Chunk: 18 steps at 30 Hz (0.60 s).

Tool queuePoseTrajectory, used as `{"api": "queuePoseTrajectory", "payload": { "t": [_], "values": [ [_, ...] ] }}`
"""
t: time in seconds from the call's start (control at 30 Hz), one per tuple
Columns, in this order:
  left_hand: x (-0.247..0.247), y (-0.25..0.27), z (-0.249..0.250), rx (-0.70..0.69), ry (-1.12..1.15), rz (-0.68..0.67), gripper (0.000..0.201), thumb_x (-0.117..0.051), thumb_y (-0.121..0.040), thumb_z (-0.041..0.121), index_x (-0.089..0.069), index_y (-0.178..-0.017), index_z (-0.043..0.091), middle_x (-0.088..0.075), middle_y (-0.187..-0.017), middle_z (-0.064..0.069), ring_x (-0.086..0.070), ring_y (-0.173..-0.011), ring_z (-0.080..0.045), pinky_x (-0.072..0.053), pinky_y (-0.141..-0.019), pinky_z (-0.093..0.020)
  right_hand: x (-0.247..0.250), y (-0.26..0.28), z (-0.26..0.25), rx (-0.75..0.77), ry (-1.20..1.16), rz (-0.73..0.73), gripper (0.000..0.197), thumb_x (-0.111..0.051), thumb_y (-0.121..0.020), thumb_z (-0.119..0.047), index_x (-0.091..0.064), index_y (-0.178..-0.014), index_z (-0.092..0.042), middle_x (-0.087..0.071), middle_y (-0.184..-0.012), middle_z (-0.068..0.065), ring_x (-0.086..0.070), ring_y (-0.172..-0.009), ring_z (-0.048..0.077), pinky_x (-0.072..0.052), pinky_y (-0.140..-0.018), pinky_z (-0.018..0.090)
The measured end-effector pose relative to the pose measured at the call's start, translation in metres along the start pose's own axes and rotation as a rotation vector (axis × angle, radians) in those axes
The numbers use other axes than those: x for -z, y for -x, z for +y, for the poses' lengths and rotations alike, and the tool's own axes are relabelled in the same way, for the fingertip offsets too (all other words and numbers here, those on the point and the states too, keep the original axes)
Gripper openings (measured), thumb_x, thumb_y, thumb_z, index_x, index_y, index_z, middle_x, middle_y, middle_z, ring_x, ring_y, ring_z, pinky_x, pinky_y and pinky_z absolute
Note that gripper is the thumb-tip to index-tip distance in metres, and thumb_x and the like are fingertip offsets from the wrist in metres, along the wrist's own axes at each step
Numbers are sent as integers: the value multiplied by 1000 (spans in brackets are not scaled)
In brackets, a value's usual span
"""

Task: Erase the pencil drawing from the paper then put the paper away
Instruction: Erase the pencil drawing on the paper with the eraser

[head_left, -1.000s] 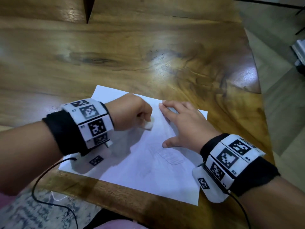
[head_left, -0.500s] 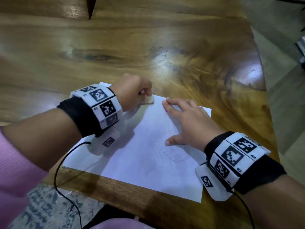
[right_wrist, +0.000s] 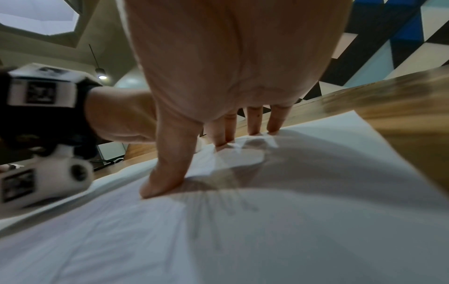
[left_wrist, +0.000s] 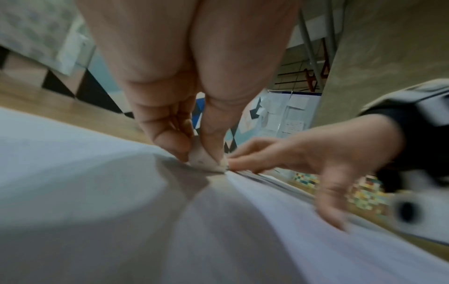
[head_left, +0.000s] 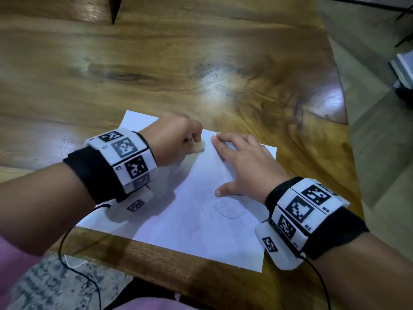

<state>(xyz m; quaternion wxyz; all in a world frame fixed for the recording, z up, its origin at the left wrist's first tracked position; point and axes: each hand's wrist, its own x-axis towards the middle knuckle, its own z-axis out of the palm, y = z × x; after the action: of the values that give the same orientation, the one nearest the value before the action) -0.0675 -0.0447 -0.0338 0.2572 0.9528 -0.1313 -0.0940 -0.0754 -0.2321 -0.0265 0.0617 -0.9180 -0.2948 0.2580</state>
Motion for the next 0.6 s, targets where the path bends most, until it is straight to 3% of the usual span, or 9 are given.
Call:
{"api": "queuePoseTrajectory", "payload": {
  "t": [0.1, 0.2, 0.27, 0.37, 0.43, 0.5, 0.6],
  "values": [
    [-4, 45, 5, -141, 14, -124, 30, -50, -78, 39, -52, -61, 14, -44, -60, 2, -43, -56, -19, -26, -53, -21, 0, 0, 0, 4, 4, 1, 108, -70, -70, -56, -3, -150, -28, -5, -154, -14, -6, -138, 15, -13, -112, 29],
    [-8, 71, 2, -120, 44, -265, 22, -58, -77, 27, -46, -60, 17, -39, -60, 8, -43, -53, -12, -29, -53, -13, 0, 1, 1, 7, -3, -6, 108, -70, -71, -55, -2, -150, -28, -4, -154, -15, -5, -138, 15, -12, -112, 29],
    [-6, 53, -2, -117, 12, -186, 15, -63, -74, 25, -55, -62, 18, -46, -62, 6, -45, -56, -15, -28, -52, -17, 0, 1, 1, 11, 1, -1, 108, -70, -71, -55, -2, -150, -28, -4, -154, -15, -6, -138, 15, -12, -112, 30],
    [3, 18, -1, 8, -15, -13, 14, -65, -77, 27, -63, -76, 13, -51, -68, 0, -46, -67, -22, -28, -60, -25, 0, 1, 0, 5, 6, 2, 107, -70, -70, -56, -3, -150, -29, -6, -154, -15, -8, -138, 16, -14, -111, 30],
    [0, 23, -1, -2, -1, -1, 20, -63, -77, 32, -58, -67, 16, -47, -61, 2, -45, -63, -21, -28, -55, -26, 0, 0, 0, 1, 10, 0, 107, -70, -70, -56, -3, -150, -30, -5, -154, -16, -8, -137, 15, -15, -111, 30],
    [-6, 52, 0, -58, -2, -64, 26, -58, -75, 35, -49, -56, 19, -41, -56, 6, -41, -54, -12, -26, -49, -20, 0, 0, 0, -2, 8, 0, 107, -70, -70, -56, -3, -150, -30, -5, -154, -16, -7, -137, 15, -14, -111, 29],
    [-15, 85, -2, 26, 119, -251, 28, -61, -78, 9, -48, -56, 20, -41, -55, 13, -47, -54, 8, -31, -53, -4, 0, 0, 0, 3, 9, -5, 108, -70, -70, -56, -2, -150, -29, -4, -154, -15, -7, -137, 15, -13, -112, 29]
  ]
}}
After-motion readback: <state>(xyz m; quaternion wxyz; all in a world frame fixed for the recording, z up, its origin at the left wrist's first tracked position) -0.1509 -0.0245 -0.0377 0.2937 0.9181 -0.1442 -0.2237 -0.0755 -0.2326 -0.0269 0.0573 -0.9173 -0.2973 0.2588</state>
